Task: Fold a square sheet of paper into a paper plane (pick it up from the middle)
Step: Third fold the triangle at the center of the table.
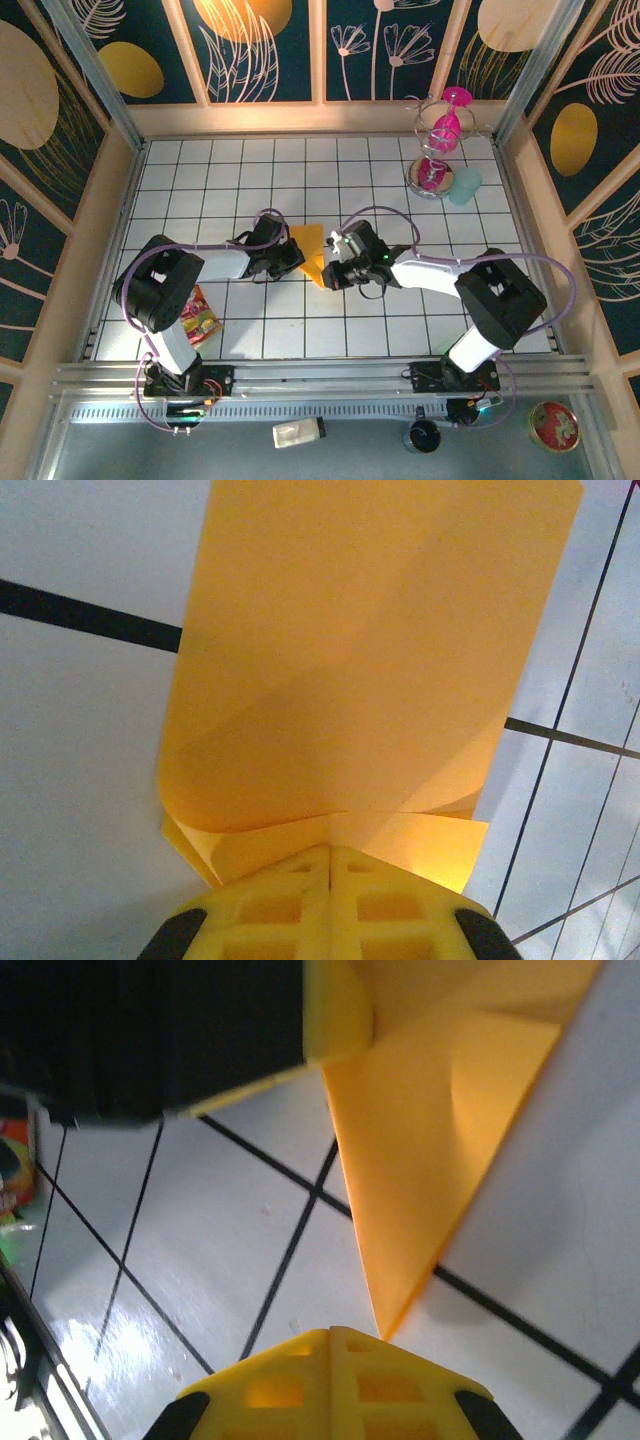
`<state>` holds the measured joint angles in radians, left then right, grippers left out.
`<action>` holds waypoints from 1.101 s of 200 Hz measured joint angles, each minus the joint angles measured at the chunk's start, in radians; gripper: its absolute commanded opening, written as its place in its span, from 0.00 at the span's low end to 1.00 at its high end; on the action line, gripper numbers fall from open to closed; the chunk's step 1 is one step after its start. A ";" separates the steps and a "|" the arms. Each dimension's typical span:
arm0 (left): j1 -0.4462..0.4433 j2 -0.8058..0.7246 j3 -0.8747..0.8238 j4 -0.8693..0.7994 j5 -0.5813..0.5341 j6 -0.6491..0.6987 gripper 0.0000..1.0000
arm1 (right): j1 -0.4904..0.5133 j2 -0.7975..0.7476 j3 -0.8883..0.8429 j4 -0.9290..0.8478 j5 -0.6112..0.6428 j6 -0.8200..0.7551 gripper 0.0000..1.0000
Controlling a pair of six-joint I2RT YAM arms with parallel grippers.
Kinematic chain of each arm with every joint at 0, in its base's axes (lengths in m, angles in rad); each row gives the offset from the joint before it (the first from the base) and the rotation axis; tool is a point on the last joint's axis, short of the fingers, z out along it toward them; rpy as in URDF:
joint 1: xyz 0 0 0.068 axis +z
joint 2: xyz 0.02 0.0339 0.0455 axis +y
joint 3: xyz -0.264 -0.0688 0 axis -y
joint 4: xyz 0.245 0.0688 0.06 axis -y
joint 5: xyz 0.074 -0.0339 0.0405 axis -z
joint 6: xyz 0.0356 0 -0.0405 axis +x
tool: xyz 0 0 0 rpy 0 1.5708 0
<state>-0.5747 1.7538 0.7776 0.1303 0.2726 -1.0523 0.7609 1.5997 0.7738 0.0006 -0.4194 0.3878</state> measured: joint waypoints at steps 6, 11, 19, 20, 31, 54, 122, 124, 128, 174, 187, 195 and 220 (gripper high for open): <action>0.000 0.000 0.000 0.000 0.000 0.000 0.01 | 0.000 0.018 0.013 0.008 0.003 0.005 0.00; 0.000 0.000 0.000 0.000 0.000 0.000 0.01 | 0.000 0.034 0.024 0.014 0.007 0.009 0.00; 0.000 0.000 0.000 0.000 0.002 0.000 0.01 | 0.000 0.063 0.039 0.022 0.011 0.013 0.00; 0.000 0.000 0.000 0.000 0.002 0.000 0.01 | 0.000 0.065 0.041 0.023 0.011 0.014 0.00; 0.000 0.000 0.000 0.000 0.003 0.000 0.01 | 0.000 0.103 0.060 0.026 0.018 0.016 0.00; 0.000 0.000 0.000 0.000 0.004 0.000 0.01 | 0.000 0.158 0.084 0.027 0.027 0.019 0.00; -0.002 -0.055 0.000 -0.010 0.021 0.066 0.04 | 0.000 0.193 0.097 0.021 0.032 0.018 0.00; -0.002 -0.059 0.000 -0.010 0.022 0.066 0.04 | 0.000 0.193 0.098 0.020 0.032 0.019 0.00; -0.003 -0.069 0.000 -0.010 0.027 0.074 0.04 | 0.000 0.195 0.100 0.018 0.031 0.019 0.00; -0.038 -0.080 0.003 0.001 0.060 0.103 0.04 | 0.000 0.200 0.110 0.004 0.032 0.019 0.00; -0.046 -0.068 0.003 0.001 0.064 0.106 0.04 | 0.000 0.201 0.113 0.001 0.032 0.019 0.00; -0.048 -0.060 0.003 0.000 0.067 0.106 0.04 | 0.000 0.201 0.114 -0.001 0.032 0.019 0.00; -0.048 -0.021 0.003 0.000 0.068 0.107 0.05 | 0.000 0.203 0.115 -0.002 0.032 0.022 0.00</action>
<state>-0.6231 1.7329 0.7811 0.1303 0.3401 -0.9455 0.7609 1.8027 0.8886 -0.0013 -0.3874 0.4095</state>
